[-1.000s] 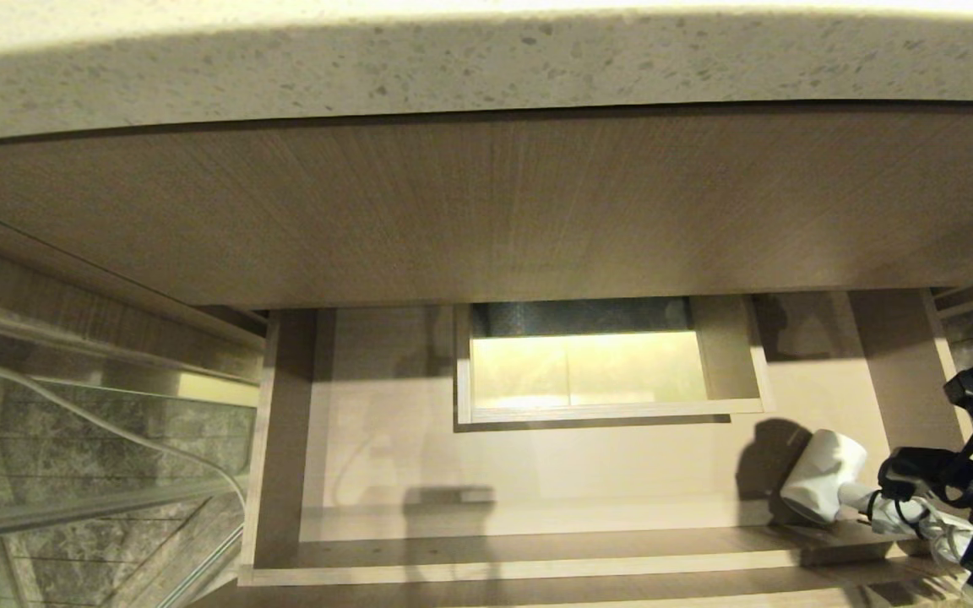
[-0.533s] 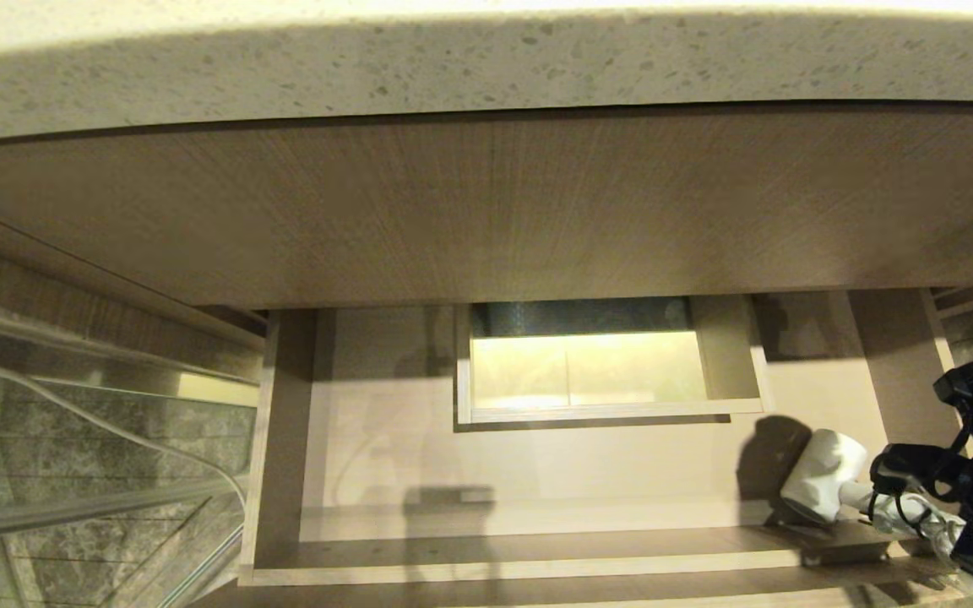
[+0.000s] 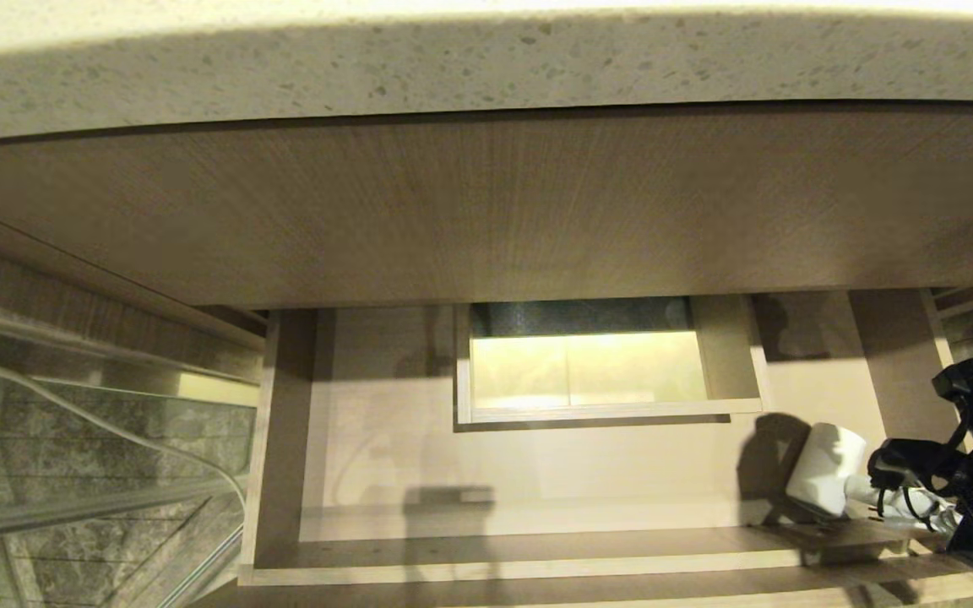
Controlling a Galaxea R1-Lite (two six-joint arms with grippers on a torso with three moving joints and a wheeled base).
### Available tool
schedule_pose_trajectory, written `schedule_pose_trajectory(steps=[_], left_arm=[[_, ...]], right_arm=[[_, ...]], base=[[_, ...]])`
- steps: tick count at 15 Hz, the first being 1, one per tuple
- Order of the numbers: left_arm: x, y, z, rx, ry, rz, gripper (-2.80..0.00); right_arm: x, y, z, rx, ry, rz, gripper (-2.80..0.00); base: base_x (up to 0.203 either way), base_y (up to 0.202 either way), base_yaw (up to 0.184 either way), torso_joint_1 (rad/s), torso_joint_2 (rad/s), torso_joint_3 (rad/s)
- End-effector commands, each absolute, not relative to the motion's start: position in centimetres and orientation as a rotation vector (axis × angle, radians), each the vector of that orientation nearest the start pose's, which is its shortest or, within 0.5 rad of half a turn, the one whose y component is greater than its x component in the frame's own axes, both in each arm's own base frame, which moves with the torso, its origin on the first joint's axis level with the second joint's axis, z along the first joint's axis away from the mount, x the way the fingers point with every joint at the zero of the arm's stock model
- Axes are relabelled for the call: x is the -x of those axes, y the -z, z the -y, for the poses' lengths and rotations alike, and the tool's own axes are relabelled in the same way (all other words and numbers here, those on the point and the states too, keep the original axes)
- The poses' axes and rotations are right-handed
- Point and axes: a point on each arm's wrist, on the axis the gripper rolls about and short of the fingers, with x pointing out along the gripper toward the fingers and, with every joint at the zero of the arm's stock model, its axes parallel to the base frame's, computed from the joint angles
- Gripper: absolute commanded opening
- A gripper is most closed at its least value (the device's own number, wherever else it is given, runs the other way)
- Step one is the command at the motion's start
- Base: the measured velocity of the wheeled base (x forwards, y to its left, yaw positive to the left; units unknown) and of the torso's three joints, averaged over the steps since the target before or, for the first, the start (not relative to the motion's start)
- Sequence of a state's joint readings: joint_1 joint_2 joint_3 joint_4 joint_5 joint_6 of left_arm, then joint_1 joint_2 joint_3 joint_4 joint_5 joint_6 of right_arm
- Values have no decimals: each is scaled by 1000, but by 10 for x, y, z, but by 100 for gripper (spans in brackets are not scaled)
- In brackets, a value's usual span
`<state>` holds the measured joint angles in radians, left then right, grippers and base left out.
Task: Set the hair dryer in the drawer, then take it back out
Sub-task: Put it into the drawer
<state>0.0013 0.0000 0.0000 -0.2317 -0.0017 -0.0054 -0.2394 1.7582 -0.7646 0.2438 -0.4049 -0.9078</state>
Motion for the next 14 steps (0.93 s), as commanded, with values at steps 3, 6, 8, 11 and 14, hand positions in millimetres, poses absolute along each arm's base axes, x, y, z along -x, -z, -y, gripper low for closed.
schedule_pose_trajectory(steps=[3, 6, 8, 11, 14], left_arm=[[22, -88, 0, 6, 1, 193, -280], [22, -88, 0, 6, 1, 193, -280], [22, -88, 0, 6, 1, 193, -280], [22, -88, 0, 6, 1, 193, -280], [22, -88, 0, 6, 1, 193, -280]], right_arm=[[-242, -104, 68, 875, -28, -1369, -280], [-250, -112, 63, 892, -20, -1318, -280], [-258, -117, 61, 906, -2, -1263, -280], [-265, -121, 59, 916, 7, -1225, -280], [-270, -122, 57, 923, 17, -1194, -280]], base=[[0, 0, 0, 0, 0, 0], [0, 0, 0, 0, 0, 0], [0, 0, 0, 0, 0, 0], [0, 0, 0, 0, 0, 0], [0, 0, 0, 0, 0, 0]])
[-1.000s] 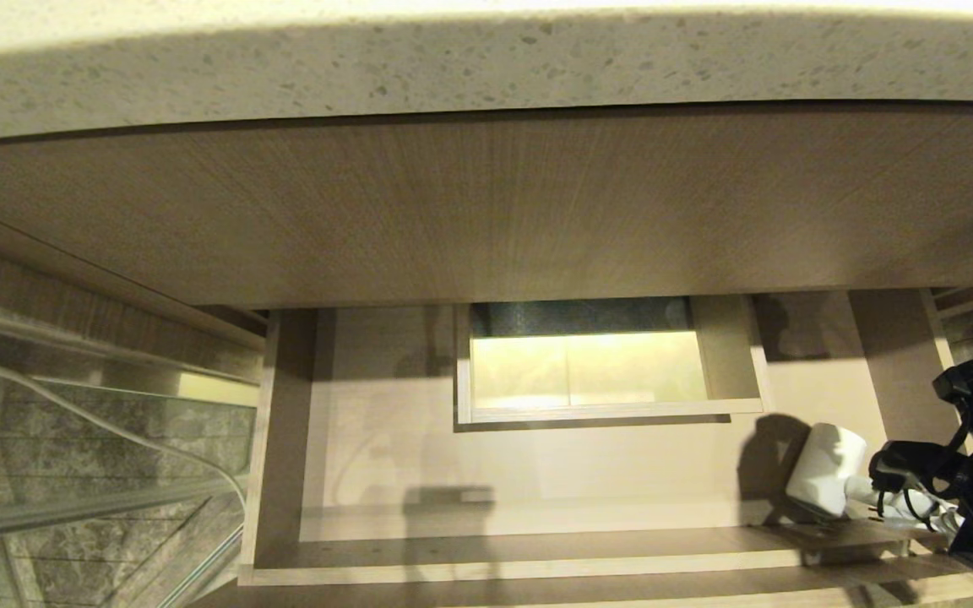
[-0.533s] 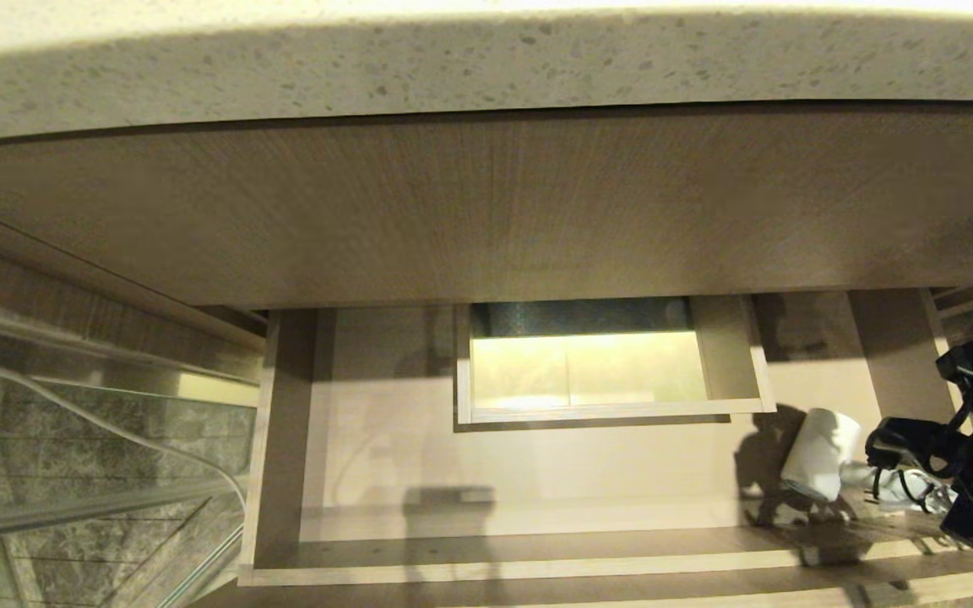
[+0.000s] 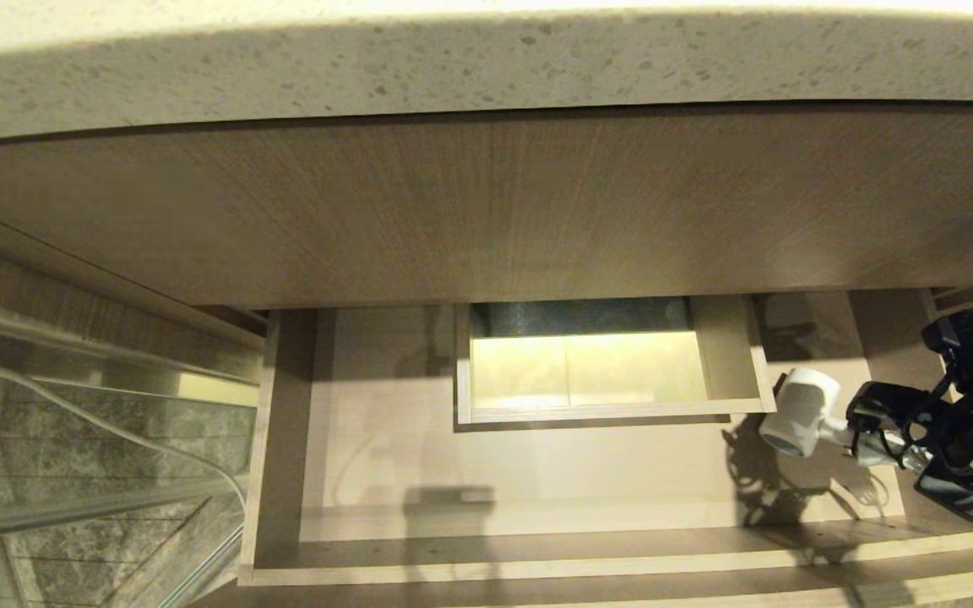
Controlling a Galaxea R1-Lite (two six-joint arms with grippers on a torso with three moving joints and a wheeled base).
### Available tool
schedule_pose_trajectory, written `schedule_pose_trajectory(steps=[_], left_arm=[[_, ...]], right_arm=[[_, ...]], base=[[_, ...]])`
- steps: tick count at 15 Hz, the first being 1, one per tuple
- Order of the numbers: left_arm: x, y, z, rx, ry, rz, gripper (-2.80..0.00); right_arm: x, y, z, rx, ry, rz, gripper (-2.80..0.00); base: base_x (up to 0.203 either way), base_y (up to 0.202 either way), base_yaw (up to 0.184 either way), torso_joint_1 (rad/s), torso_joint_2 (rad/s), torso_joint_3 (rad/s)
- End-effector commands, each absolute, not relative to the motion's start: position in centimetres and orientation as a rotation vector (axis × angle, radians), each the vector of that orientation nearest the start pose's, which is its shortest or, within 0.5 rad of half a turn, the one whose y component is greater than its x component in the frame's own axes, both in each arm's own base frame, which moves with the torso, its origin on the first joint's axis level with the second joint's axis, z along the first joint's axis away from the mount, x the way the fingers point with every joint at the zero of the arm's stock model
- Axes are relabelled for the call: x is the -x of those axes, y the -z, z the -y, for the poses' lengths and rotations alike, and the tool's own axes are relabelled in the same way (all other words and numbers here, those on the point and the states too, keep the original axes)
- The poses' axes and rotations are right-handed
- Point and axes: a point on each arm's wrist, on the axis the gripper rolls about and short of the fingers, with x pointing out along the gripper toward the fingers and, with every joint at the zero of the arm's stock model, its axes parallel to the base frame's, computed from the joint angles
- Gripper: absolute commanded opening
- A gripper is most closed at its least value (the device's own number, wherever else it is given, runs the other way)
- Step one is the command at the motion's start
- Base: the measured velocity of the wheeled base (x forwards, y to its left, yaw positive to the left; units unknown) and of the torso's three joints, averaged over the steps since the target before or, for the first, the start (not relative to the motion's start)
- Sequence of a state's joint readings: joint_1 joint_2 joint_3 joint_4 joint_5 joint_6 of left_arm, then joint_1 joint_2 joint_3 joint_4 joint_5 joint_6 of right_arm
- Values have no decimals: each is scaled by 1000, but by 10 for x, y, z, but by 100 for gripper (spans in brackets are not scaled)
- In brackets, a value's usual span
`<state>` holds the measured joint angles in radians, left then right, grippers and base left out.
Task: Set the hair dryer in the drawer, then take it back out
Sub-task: Put it into the drawer
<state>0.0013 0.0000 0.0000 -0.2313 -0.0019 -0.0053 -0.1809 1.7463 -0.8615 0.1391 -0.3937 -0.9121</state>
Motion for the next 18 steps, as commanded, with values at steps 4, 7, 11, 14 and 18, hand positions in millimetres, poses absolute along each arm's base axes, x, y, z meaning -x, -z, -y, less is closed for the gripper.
schedule_pose_trajectory(steps=[4, 7, 11, 14, 18], left_arm=[[22, -88, 0, 6, 1, 193, -280], [22, -88, 0, 6, 1, 193, -280], [22, -88, 0, 6, 1, 193, -280], [22, -88, 0, 6, 1, 193, -280], [22, -88, 0, 6, 1, 193, -280]], right_arm=[[-280, -122, 56, 925, 41, -1143, -280], [-285, -121, 56, 927, 43, -1130, -280], [-281, -114, 56, 938, 8, -1172, -280], [-281, -114, 56, 978, -12, -1177, 0], [-275, -118, 55, 987, -15, -1170, 0]], base=[[0, 0, 0, 0, 0, 0], [0, 0, 0, 0, 0, 0], [0, 0, 0, 0, 0, 0], [0, 0, 0, 0, 0, 0], [0, 0, 0, 0, 0, 0]])
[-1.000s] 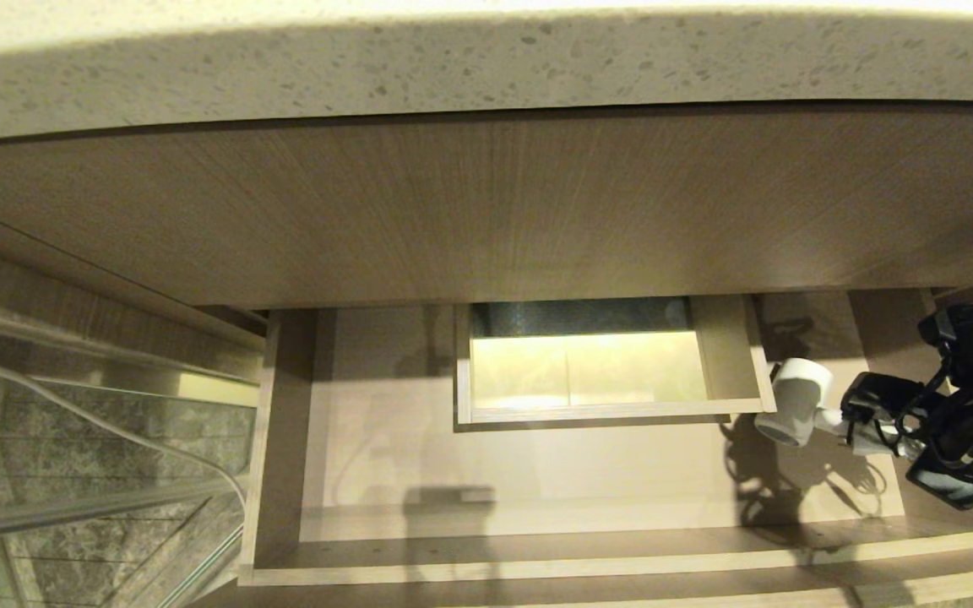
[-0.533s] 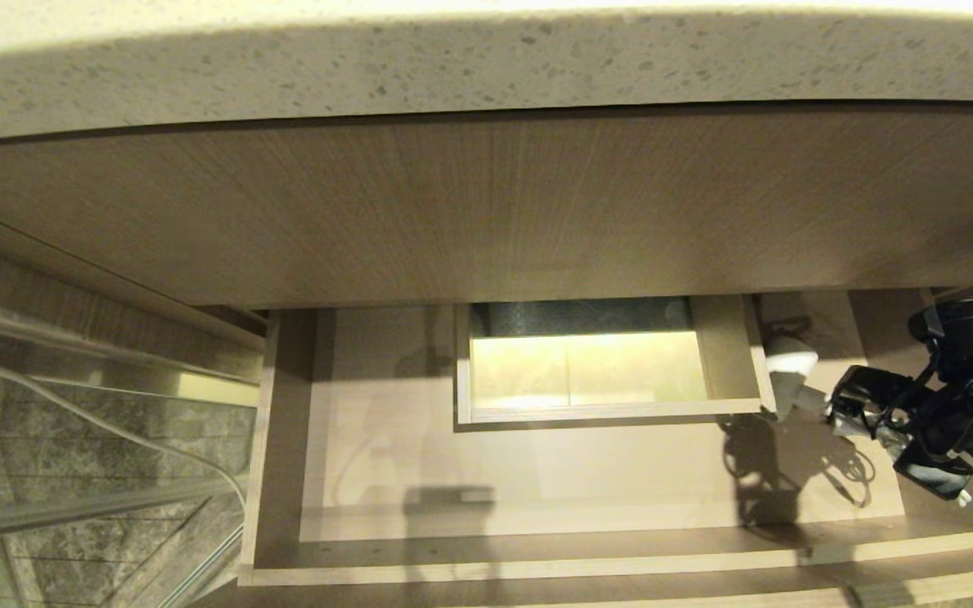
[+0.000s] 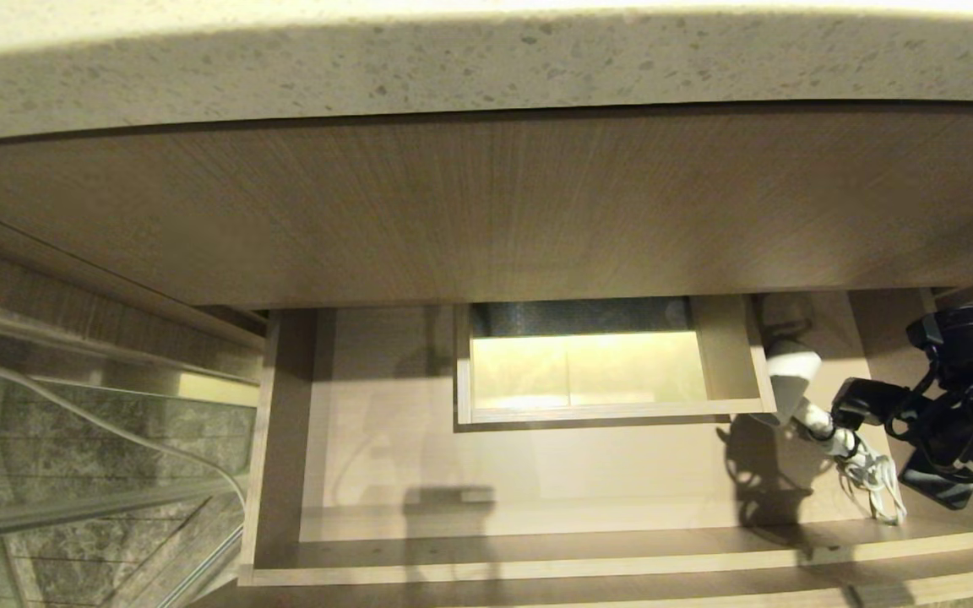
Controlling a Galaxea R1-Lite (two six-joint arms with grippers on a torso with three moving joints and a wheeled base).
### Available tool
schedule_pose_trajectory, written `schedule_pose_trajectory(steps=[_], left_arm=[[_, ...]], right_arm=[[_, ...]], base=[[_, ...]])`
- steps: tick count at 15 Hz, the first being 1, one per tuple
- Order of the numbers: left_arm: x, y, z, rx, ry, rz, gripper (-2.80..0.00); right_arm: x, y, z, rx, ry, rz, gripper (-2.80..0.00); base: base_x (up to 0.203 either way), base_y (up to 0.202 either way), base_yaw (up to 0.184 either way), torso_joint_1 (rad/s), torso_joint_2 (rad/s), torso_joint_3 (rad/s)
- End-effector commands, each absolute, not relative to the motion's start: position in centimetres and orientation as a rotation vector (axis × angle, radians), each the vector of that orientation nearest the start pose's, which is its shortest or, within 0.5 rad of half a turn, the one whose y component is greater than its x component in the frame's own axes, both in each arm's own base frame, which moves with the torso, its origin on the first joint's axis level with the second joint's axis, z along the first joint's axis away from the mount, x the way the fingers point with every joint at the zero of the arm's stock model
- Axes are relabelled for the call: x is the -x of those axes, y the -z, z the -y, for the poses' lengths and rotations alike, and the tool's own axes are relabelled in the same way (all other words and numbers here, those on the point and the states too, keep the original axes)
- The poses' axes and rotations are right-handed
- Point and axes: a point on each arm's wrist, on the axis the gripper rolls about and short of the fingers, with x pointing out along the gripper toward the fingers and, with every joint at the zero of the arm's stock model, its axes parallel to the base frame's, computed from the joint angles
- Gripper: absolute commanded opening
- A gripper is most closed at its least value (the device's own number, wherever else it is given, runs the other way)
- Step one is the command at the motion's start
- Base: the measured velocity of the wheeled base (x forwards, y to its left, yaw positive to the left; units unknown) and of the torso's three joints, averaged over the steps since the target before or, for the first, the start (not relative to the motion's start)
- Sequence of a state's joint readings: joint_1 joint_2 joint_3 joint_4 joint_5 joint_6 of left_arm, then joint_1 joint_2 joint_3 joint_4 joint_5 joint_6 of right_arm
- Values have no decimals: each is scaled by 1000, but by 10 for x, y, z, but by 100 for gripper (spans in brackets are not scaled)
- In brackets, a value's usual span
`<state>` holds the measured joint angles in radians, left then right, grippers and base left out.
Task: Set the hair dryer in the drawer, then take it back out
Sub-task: Put it into the drawer, then close the drawer
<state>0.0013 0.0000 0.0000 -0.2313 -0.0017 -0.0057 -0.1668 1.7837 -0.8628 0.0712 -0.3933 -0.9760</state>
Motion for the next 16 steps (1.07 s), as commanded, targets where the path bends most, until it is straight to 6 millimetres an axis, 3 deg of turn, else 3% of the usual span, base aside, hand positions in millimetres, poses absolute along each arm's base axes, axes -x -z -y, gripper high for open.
schedule_pose_trajectory(steps=[1, 2, 3, 8, 14, 16], left_arm=[[22, -88, 0, 6, 1, 193, -280], [22, -88, 0, 6, 1, 193, -280], [22, -88, 0, 6, 1, 193, -280], [22, -88, 0, 6, 1, 193, -280], [22, -88, 0, 6, 1, 193, -280], [22, -88, 0, 6, 1, 193, -280]], right_arm=[[-269, -121, 55, 986, -20, -1175, 0], [-261, -125, 55, 984, -24, -1189, 0], [-251, -130, 55, 979, -24, -1201, -280], [-193, -146, 47, 978, -30, -1253, -280], [-164, -162, 45, 1002, 80, -1260, -280], [-145, -157, 55, 998, 182, -1425, -280]], base=[[0, 0, 0, 0, 0, 0], [0, 0, 0, 0, 0, 0], [0, 0, 0, 0, 0, 0], [0, 0, 0, 0, 0, 0], [0, 0, 0, 0, 0, 0], [0, 0, 0, 0, 0, 0]])
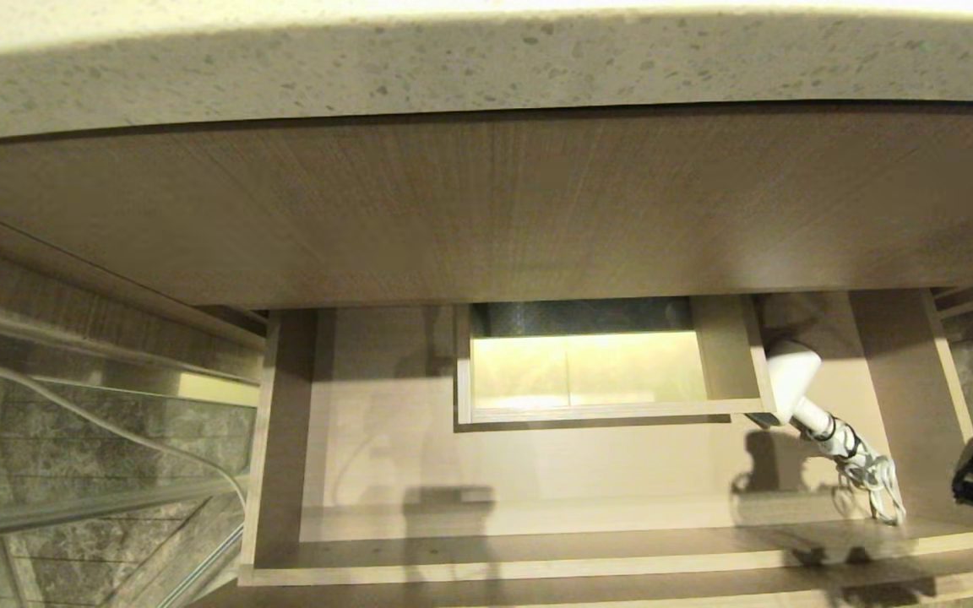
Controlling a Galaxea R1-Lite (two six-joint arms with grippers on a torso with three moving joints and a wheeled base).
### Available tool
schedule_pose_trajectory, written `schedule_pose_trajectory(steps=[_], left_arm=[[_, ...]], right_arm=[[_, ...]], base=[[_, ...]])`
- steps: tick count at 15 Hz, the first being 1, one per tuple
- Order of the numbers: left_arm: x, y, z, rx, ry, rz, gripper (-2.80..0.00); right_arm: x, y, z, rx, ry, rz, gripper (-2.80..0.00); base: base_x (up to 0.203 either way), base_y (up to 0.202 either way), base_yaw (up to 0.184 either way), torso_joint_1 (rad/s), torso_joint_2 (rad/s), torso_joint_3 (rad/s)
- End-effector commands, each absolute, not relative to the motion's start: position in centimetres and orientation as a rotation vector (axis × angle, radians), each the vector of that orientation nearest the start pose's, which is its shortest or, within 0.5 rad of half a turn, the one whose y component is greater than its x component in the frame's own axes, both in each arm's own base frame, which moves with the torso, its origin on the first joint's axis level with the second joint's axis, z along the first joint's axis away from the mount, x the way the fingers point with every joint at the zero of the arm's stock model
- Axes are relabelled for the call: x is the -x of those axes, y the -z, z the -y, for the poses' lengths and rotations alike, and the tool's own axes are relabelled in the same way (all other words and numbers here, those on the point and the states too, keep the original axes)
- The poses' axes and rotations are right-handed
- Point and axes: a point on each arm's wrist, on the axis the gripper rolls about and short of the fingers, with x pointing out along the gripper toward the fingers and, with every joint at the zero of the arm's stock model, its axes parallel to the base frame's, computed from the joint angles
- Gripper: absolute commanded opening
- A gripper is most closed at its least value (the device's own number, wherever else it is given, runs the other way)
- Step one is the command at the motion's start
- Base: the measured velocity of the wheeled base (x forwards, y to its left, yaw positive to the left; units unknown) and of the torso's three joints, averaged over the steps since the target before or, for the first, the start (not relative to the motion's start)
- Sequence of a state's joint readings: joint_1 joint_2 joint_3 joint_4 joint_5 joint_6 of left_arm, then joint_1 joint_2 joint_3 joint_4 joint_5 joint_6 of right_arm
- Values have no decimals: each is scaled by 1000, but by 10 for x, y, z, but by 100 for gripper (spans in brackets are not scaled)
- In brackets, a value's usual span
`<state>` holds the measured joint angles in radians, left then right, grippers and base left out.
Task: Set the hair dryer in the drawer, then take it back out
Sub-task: Close the drawer
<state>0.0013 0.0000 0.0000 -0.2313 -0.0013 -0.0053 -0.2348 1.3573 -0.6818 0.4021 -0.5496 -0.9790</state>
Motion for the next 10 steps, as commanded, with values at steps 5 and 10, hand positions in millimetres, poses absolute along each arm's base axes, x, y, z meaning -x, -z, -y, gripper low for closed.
schedule_pose_trajectory(steps=[5, 10], left_arm=[[22, -88, 0, 6, 1, 193, -280], [22, -88, 0, 6, 1, 193, -280]], right_arm=[[-138, -133, 87, 789, 241, -1724, -280], [-165, -95, 111, 610, 255, -1874, -280]], base=[[0, 0, 0, 0, 0, 0], [0, 0, 0, 0, 0, 0]])
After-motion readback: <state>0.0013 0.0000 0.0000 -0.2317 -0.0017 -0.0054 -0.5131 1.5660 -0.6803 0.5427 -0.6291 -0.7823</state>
